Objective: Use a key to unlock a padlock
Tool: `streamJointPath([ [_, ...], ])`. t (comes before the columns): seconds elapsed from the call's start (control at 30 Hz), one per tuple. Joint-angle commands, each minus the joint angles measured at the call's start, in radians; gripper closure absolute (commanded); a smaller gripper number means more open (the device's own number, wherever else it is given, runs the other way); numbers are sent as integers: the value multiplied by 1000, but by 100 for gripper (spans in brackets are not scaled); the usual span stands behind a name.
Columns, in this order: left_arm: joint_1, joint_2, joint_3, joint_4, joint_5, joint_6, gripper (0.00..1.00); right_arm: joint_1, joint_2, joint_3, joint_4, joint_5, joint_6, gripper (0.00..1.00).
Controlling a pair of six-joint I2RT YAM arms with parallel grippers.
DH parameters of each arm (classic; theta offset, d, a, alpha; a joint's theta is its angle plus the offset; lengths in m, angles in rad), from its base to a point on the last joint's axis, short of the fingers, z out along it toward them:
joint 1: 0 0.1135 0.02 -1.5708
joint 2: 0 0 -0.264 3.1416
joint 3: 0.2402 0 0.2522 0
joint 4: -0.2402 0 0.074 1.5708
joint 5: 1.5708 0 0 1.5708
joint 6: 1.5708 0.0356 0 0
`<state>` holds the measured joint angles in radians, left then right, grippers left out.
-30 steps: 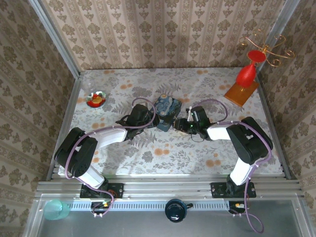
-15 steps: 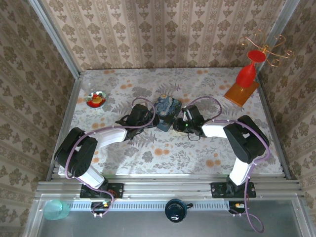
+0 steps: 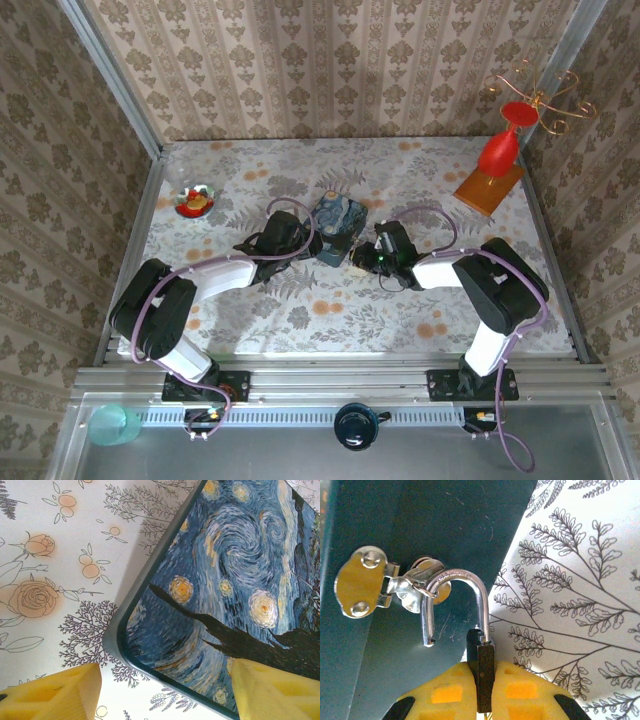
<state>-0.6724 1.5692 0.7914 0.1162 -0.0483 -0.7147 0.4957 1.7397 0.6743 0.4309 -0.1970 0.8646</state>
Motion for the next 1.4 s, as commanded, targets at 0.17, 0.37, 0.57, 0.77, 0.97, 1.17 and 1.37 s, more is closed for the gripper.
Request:
streamJointPath([
  [0.17, -9, 4, -29, -145, 15, 18, 31, 7, -20, -18, 116, 42, 194, 100],
  [0.37, -35, 4, -18, -146, 2, 9, 31, 22, -35, -5, 75, 136, 291, 100],
  [0.57, -46, 5, -17, -144, -4, 6, 31, 45, -71, 45, -63, 219, 328, 100],
  [0.77, -48, 4, -23, -139, -7, 3, 31, 63, -127, 85, -226, 324, 318, 100],
  [0.97, -50, 4, -24, -138, -10, 3, 31, 33, -39, 186, -317, 278, 223, 100],
  [1.17, -50, 0, -26, -141, -14, 1, 31, -10, -31, 161, -332, 286, 188, 100],
  [1.37, -46, 3, -16, -148, -12, 13, 31, -64, -101, 71, -245, 193, 163, 100],
])
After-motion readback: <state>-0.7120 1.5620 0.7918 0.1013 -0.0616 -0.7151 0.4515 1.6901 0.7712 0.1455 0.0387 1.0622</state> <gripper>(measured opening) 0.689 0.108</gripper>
